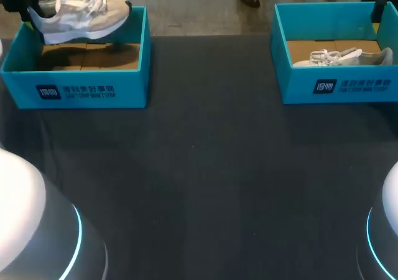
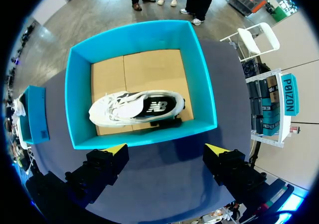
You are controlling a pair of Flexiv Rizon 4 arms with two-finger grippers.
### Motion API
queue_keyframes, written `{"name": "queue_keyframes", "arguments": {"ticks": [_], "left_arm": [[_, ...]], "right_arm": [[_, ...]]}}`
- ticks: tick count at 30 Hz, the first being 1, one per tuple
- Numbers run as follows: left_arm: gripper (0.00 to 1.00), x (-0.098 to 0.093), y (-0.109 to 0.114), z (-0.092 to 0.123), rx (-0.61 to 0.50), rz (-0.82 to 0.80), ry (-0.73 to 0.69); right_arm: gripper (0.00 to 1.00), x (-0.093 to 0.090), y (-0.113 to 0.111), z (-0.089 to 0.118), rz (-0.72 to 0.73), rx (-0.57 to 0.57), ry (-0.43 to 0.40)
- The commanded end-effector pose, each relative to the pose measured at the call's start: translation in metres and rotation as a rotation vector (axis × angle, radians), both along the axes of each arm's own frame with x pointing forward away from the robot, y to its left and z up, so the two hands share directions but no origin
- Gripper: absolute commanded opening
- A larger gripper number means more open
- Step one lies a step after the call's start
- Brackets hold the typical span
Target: Take the shoe out of the shoebox, open the shoe tongue, remove and reinsert the insole, then place the shoe into the shoebox
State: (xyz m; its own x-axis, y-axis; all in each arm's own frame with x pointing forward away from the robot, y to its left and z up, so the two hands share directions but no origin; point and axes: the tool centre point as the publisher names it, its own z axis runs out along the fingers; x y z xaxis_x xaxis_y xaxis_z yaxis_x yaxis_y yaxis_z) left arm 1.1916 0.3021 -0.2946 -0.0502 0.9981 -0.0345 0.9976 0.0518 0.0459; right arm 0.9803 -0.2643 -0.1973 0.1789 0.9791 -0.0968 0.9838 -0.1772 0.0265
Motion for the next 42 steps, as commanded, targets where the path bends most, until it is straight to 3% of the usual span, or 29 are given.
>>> {"name": "queue_keyframes", "arguments": {"ticks": [1, 13, 18, 23, 32, 42], "left_arm": [[0.00, -0.032, -0.003, 0.033, 0.024, 0.015, -0.077], [0.00, -0.070, 0.001, 0.098, 0.074, 0.074, -0.113], [0.00, -0.096, 0.000, 0.125, 0.073, 0.119, -0.101], [0.00, -0.135, -0.006, 0.149, 0.070, 0.128, -0.101], [0.00, -0.221, -0.030, 0.181, 0.085, 0.114, -0.122], [0.00, -0.307, -0.075, 0.188, 0.128, 0.129, -0.159]], "right_arm": [[1.00, -0.001, 0.000, 0.000, -0.001, -0.002, -0.002], [1.00, -0.001, 0.000, 0.000, -0.001, -0.002, -0.002], [1.00, -0.001, 0.000, 0.000, -0.001, -0.002, -0.002], [1.00, -0.001, 0.000, 0.000, -0.001, -0.002, -0.002], [1.00, -0.001, 0.000, 0.000, -0.001, -0.002, -0.002], [1.00, -0.001, 0.000, 0.000, -0.001, -0.002, -0.002]]}}
